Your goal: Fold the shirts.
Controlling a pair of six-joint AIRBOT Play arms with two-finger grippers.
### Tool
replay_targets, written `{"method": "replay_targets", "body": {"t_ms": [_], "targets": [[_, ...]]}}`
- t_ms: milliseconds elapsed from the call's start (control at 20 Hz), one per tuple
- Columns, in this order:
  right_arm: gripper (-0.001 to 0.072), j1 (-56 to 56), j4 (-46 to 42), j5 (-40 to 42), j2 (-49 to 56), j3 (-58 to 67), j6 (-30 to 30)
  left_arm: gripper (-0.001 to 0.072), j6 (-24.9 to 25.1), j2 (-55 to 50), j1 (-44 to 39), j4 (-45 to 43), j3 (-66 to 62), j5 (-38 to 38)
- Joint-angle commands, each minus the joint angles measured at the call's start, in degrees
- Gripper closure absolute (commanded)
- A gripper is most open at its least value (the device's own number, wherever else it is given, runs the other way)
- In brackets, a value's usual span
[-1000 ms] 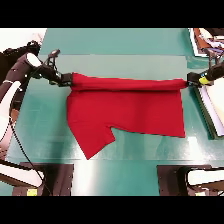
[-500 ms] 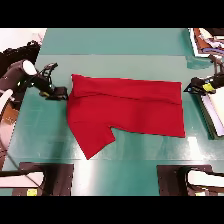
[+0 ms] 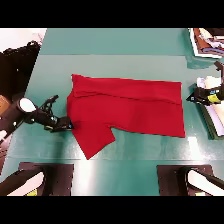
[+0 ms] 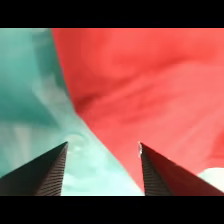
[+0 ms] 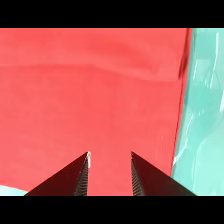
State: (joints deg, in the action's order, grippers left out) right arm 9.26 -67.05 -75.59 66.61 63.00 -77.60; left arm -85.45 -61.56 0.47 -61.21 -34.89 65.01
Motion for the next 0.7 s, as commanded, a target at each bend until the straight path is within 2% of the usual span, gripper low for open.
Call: {"method": "replay_targets", "body": {"t_ms": [0,200,250,350,400,650], "targets": [[0.0402,0.02,0.07,0.94,-3.02,-2.73,0.09,0.0175,0.13,2.45,-0.13,6.4,6.54,-3.1],[0.0402,-0.04,2.89,0.94,-3.23,-2.69,0.11,0.0176,2.58,2.45,-0.13,13.84,7.91,-7.28],[0.0402,-0.04,4.15,0.74,-3.23,-2.69,0.15,0.022,3.67,2.45,-0.13,15.76,7.91,-7.93],[0.0402,-0.02,4.0,-0.5,-3.23,-2.75,0.33,0.0649,6.23,2.45,-0.13,17.92,7.91,-7.65],[0.0402,0.39,3.37,-1.6,-3.21,-2.75,0.37,0.0682,7.13,2.47,-0.13,18.4,7.8,-7.19],[0.0398,8.7,-4.83,-8.85,-3.19,-3.85,0.37,0.0683,8.24,2.69,-0.13,17.31,3.96,-4.48]]}}
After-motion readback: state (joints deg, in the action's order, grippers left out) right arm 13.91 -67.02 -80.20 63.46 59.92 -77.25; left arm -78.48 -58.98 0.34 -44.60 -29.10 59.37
